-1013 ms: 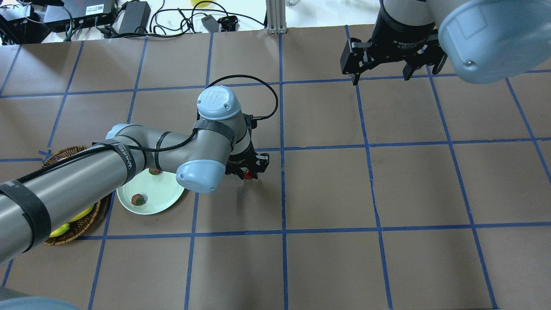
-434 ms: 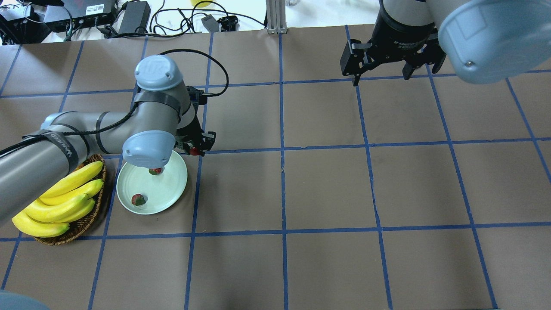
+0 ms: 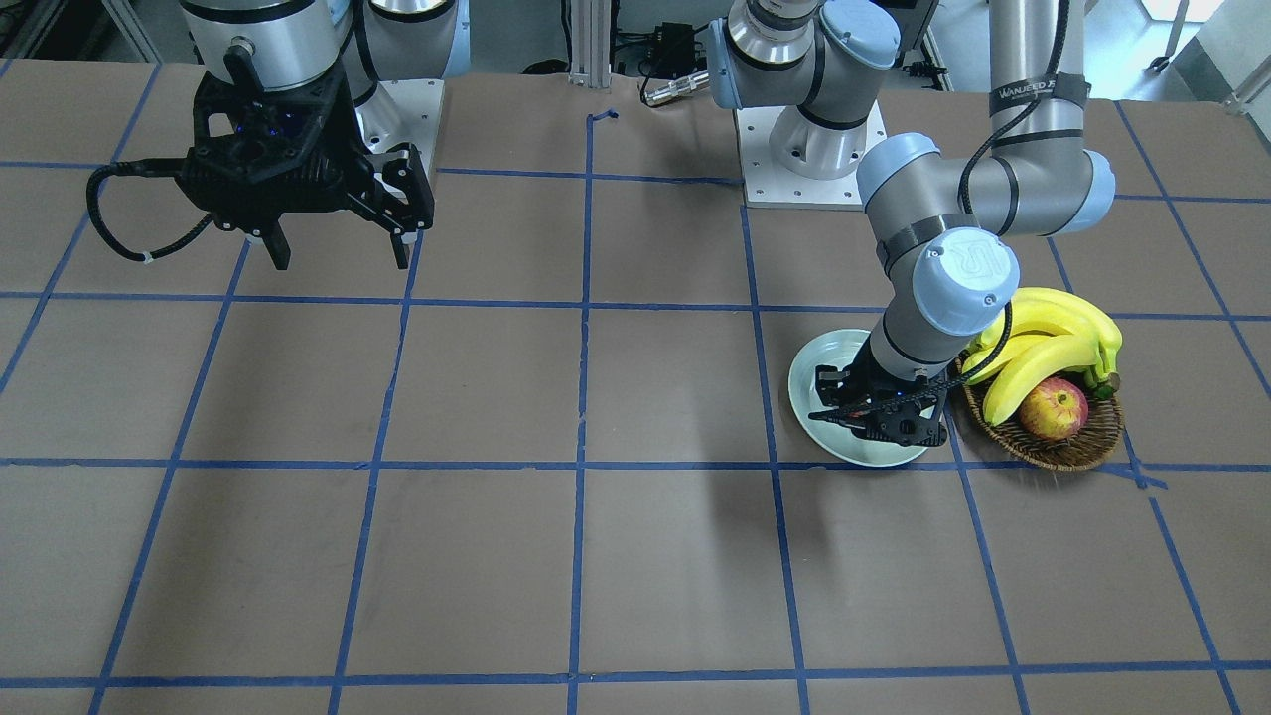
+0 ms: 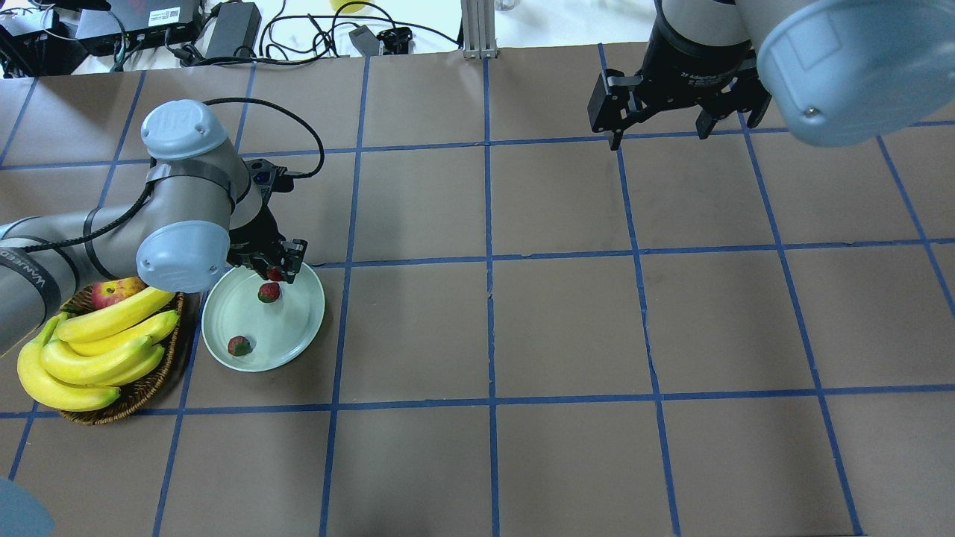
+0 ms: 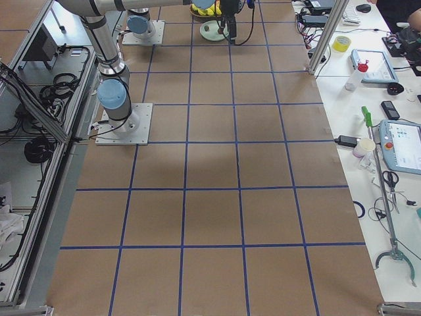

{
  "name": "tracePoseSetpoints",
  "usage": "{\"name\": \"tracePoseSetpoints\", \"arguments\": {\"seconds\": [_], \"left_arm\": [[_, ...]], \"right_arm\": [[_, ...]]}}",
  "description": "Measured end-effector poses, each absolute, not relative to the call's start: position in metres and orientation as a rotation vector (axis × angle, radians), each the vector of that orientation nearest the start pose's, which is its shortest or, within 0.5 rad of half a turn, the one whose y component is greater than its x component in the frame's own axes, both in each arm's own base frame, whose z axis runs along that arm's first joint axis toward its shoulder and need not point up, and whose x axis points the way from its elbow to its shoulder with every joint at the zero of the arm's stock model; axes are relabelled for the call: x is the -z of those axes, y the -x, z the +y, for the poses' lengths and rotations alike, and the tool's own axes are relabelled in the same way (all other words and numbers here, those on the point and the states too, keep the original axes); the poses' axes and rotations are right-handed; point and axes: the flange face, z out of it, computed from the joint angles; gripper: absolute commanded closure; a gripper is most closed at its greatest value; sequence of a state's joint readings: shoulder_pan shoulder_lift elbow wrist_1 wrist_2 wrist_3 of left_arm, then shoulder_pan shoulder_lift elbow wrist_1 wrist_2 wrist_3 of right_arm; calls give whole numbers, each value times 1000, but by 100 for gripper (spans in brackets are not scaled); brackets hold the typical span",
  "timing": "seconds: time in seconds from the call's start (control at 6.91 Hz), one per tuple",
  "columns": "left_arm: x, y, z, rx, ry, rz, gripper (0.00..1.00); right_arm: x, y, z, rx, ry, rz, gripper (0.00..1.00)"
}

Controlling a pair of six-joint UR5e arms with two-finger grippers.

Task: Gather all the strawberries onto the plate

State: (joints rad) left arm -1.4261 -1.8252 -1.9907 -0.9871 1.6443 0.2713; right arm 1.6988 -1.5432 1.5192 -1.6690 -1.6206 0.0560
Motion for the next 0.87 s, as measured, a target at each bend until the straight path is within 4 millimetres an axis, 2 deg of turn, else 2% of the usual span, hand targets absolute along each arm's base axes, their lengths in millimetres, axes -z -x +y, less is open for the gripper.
{"name": "tracePoseSetpoints", "arguments": {"seconds": [0.14,0.29,0.58,0.72,0.87], "left_arm": [[-213,47,-509,-194,-198,3081,26],[-209,46,-505,-209,-189,3084,15],[-214,46,-506,-197,-167,3086,11],[-228,47,-509,-188,-159,3085,11],[-261,46,-516,-203,-158,3086,12]], "right_arm": [[-510,-193,-494,200,109,3172,0],[-510,-193,-494,200,110,3172,0],[-510,-193,-494,198,110,3173,0],[-509,-193,-493,198,111,3173,0],[-510,-193,-494,199,110,3173,0]]}}
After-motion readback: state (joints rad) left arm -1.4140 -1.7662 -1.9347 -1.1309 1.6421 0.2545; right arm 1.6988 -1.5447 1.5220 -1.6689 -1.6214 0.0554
